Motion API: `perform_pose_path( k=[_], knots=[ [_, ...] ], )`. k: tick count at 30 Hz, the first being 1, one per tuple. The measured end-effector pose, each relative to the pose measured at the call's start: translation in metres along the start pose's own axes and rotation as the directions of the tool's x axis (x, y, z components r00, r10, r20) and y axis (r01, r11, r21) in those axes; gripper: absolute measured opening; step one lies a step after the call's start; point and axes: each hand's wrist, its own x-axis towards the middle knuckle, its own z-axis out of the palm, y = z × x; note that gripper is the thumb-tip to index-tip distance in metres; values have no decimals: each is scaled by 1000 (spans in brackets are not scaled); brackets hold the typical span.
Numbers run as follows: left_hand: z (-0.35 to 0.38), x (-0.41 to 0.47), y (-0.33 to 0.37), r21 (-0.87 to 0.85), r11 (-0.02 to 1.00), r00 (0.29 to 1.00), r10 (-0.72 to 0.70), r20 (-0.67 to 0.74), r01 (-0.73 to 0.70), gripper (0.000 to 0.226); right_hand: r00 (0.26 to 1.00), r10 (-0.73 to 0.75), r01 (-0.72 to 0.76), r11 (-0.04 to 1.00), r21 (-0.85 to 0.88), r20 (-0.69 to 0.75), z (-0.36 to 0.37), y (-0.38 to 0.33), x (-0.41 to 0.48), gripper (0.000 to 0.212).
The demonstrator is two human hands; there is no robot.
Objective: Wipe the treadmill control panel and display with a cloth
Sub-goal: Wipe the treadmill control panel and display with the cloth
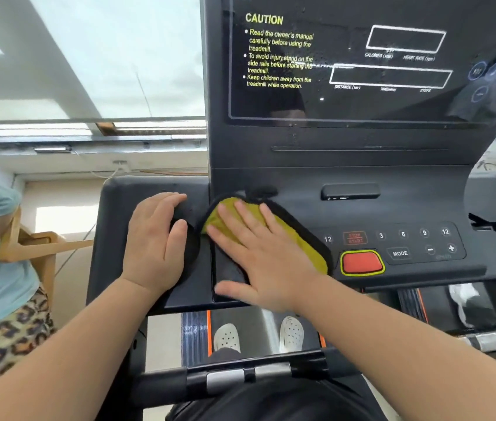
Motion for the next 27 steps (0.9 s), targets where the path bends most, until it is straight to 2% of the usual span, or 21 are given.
perform_pose_path(
  k=[4, 6, 9, 11, 13, 15, 20, 24, 26, 27],
  knots=[
    [0, 0, -1, -14, 1000, 1000, -5, -6, 5, 51, 992, -125, 126, 991, -47, 35, 12, 2, -47, 83],
    [0, 1, 0, -6, 1000, 1000, -3, -2, 3, 51, 991, -132, 134, 989, -69, 37, 15, 16, -65, 83],
    [0, 2, 1, -17, 1000, 1000, -25, -10, 25, 51, 996, 77, -75, 995, -61, 42, 8, 39, -65, 90],
    [0, 3, 1, -39, 998, 998, -52, -25, 51, 52, 970, 238, -235, 969, -78, 44, -1, 42, -46, 96],
    [0, 3, 2, -41, 997, 998, -60, -31, 59, 52, 948, 318, -316, 946, -68, 18, -7, 35, -23, 99],
    [0, 3, 2, -39, 998, 998, -56, -31, 55, 52, 944, 330, -330, 943, -43, -3, -11, 22, -3, 101],
    [0, 3, 0, -41, 998, 998, -43, -35, 41, 51, 995, 101, -100, 995, -15, 25, -1, -4, -6, 99],
    [-1, 2, 1, -35, 998, 998, -52, -26, 52, 51, 996, -85, 87, 993, -78, 30, 15, -1, -52, 92],
    [-1, 2, 1, -30, 998, 999, -53, -10, 53, 51, 993, -104, 108, 989, -98, 47, 17, 14, -70, 89],
    [-2, 2, 1, -23, 998, 999, -52, 0, 52, 51, 996, -65, 70, 993, -95, 55, 16, 23, -75, 89]
  ],
)
